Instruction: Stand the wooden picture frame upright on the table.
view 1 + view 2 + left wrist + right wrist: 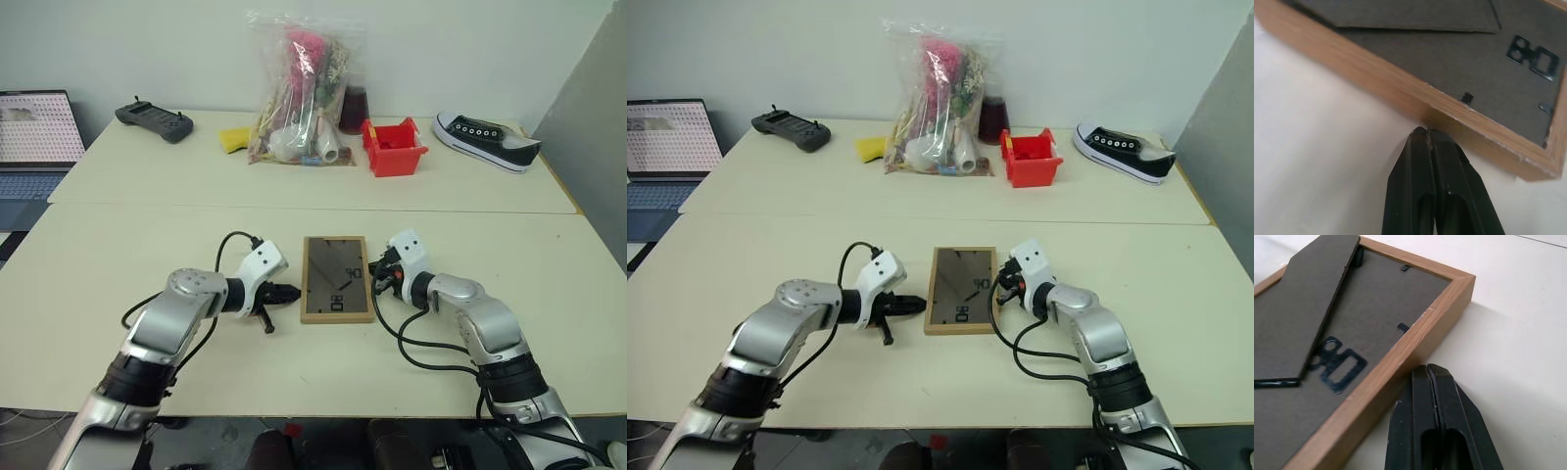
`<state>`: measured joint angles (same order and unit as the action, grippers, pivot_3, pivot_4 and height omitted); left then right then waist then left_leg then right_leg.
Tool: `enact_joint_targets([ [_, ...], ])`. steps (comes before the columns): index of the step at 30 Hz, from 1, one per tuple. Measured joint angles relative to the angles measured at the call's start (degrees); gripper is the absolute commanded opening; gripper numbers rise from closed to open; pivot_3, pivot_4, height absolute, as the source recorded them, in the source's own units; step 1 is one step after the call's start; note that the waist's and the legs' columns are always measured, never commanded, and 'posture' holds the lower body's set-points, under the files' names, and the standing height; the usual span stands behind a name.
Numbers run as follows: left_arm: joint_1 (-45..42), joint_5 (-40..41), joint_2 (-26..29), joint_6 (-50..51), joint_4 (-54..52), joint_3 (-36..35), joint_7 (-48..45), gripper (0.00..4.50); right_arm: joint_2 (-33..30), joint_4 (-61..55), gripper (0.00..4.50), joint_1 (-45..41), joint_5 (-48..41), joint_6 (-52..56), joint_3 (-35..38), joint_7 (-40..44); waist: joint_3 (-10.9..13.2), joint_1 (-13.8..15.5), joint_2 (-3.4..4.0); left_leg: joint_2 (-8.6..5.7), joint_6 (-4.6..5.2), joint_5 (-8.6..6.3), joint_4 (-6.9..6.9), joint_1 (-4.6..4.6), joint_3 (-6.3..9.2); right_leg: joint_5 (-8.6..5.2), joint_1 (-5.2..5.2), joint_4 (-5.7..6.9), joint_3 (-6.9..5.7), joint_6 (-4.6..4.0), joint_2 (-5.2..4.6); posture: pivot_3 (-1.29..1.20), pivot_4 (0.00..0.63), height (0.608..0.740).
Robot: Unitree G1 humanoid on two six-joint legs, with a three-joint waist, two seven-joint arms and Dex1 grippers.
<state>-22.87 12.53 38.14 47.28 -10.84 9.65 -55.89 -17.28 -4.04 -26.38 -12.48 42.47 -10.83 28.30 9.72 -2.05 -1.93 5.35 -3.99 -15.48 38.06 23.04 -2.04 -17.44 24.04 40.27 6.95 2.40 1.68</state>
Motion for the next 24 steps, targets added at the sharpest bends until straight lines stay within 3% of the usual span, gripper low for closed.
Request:
enact_joint_targets([
  [9,5.46,4.16,6.02,2.02,-5.47,-1.77,-0.95,0.03,-5.85,-0.08,0.0,0.57,2.94,-4.03,-3.16,3.89,0.0,0.1,0.0,-0.02,0.01,-0.01,0.01,-0.02,0.0,-0.01,-0.01,-0.01,0.0,-0.02,0.0,0.0,0.15,0.74],
  [14,6.8,13.3,6.36,10.38,-3.99,-11.78,-1.99,0.97,-9.35,2.88,0.0,0.55,4.54,-8.7,-0.92,5.51,0.01,0.09,-0.01,-0.02,0.02,-0.01,0.01,-0.03,0.01,-0.03,-0.02,0.0,-0.03,-0.03,0.0,0.0,0.15,0.74],
  [18,0.26,27.58,0.19,34.36,1.16,-24.38,-1.15,1.83,-9.13,5.59,0.0,0.1,4.48,-11.38,-0.75,7.59,0.0,0.01,-0.02,-0.05,0.02,-0.01,0.03,-0.02,0.1,-0.03,-0.07,0.01,-0.1,-0.03,0.0,0.0,0.15,0.74],
  [20,-1.15,31.66,-0.11,41.22,4.89,-27.12,0.73,2.33,-8.86,6.67,0.0,-0.22,4.49,-12.46,-0.75,8.12,0.0,-0.3,-0.02,-0.05,0.02,-0.01,0.02,-0.04,0.13,-0.03,-0.07,0.01,-0.1,-0.04,0.0,0.0,0.15,0.74],
  [24,-0.07,40.45,0.18,44.59,9.5,-27.32,5.78,2.99,-7.93,7.98,0.0,-0.9,4.62,-13.43,-0.75,8.77,0.0,-0.73,-0.02,0.01,0.01,-0.01,0.01,-0.06,0.16,-0.04,-0.05,0.06,-0.11,-0.06,0.0,0.0,0.15,0.74],
])
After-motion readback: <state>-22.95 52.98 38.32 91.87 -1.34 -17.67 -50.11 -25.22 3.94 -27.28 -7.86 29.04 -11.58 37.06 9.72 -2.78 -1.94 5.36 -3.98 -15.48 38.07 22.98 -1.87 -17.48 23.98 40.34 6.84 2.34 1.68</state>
